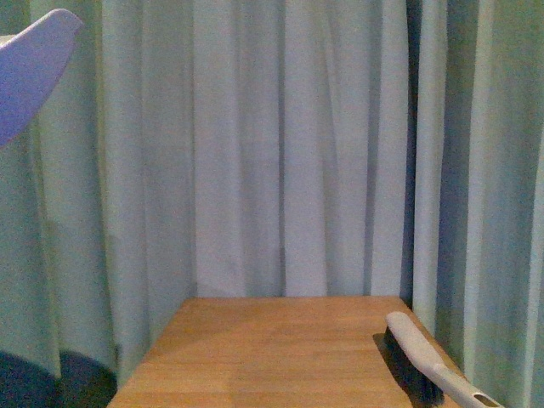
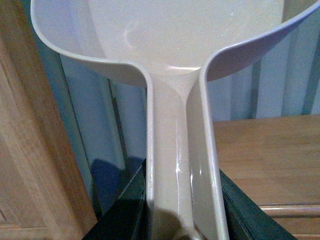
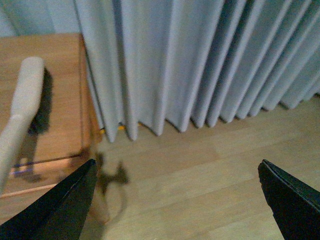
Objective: Clean up trash
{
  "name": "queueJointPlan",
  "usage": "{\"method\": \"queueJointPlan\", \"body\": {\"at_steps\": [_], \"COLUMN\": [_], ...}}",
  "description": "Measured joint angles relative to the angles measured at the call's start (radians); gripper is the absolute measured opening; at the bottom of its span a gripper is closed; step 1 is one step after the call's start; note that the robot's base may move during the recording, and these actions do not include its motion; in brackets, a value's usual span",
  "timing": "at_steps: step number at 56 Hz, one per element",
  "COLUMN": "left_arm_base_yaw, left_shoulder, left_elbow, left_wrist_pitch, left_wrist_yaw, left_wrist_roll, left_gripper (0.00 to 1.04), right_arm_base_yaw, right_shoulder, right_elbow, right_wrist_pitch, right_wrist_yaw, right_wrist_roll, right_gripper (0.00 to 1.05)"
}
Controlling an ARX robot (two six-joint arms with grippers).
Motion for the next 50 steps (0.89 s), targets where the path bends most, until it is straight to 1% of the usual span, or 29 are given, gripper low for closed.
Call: {"method": "queueJointPlan", "body": {"at_steps": [7,14,19,27,50], "left_arm_base_yaw": [0.0,0.0,0.0,0.0,0.0], "left_shoulder": [0.0,0.0,0.0,0.0,0.0], "left_elbow": [0.0,0.0,0.0,0.0,0.0], "left_wrist_pitch": [0.0,0.0,0.0,0.0,0.0], "left_wrist_yaw": [0.0,0.0,0.0,0.0,0.0], "left_wrist_roll": [0.0,0.0,0.0,0.0,0.0], "left_gripper": [0.28,0.28,0.28,0.28,0.28], "right_arm_base_yaw": [0.064,0.13,0.202,0.256,0.279], "right_shoulder": [0.196,0.317,0.415,0.496,0.58], "right_elbow": [0.206,0.362,0.474,0.517,0.536], "right_wrist_pitch": [-0.13,-0.204,-0.273,-0.319,-0.314], "right_wrist_yaw": [-0.006,0.015,0.034,0.063,0.072], "right_wrist_roll": [0.066,0.128,0.2,0.255,0.326], "right_gripper": [0.97,0.97,0.97,0.97,0.97]}}
